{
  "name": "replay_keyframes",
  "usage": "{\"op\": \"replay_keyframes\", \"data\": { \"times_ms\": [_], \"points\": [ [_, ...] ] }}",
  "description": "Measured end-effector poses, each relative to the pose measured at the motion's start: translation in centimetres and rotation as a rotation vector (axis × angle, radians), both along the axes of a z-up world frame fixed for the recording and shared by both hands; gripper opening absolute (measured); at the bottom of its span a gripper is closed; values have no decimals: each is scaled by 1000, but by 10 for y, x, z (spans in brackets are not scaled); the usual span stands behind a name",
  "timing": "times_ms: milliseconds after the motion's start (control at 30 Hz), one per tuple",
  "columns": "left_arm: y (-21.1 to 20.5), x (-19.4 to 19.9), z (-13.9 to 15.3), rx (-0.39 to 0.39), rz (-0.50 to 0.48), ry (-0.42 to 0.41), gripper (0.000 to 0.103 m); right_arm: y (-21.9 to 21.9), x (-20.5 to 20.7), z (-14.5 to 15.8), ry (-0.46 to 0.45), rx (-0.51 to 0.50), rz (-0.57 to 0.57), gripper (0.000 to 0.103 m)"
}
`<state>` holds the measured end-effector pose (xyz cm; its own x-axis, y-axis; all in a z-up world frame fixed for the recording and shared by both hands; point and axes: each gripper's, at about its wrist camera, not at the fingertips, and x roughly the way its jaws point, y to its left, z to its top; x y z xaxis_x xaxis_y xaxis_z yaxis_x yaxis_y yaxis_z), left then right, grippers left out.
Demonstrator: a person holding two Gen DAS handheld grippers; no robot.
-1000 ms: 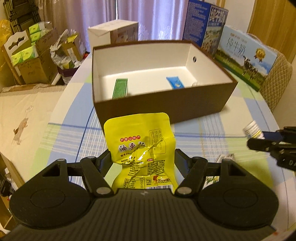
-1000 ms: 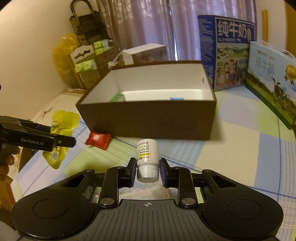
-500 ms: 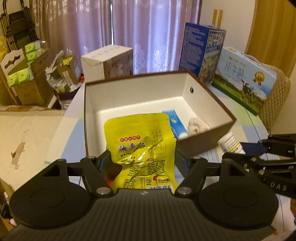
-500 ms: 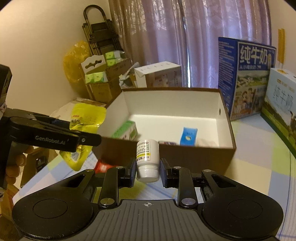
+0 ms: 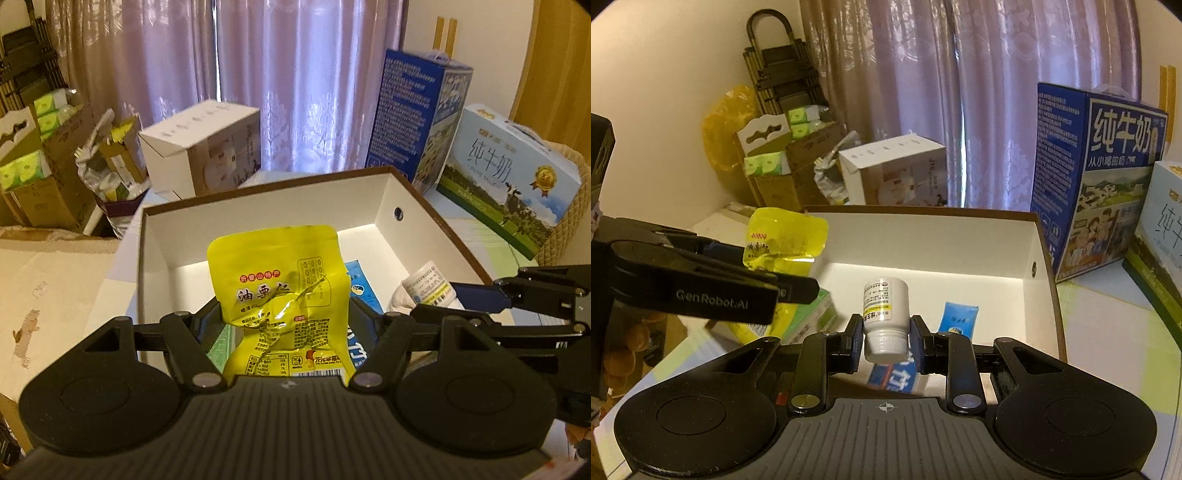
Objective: Organize objects
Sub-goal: 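Open both tools to drop the yellow pouch and white bottle into the box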
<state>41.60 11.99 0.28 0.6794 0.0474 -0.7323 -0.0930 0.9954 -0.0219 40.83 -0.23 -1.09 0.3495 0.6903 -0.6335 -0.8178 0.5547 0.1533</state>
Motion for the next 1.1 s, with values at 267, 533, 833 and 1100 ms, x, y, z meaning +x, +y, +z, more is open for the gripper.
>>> {"op": "replay_keyframes", "data": {
  "times_ms": [267,533,833,1100],
  "points": [
    [6,40,-38,-16,12,109,67,15,35,-29,66,-54,-34,24],
    [7,59,-66,-12,10,176,68,19,54,-48,108,-83,-57,24],
    [12,66,-73,-25,11,183,77,20,64,-53,131,-80,-73,24],
    [19,64,-69,11,18,171,80,27,66,-50,138,-49,-86,24]
  ]
}}
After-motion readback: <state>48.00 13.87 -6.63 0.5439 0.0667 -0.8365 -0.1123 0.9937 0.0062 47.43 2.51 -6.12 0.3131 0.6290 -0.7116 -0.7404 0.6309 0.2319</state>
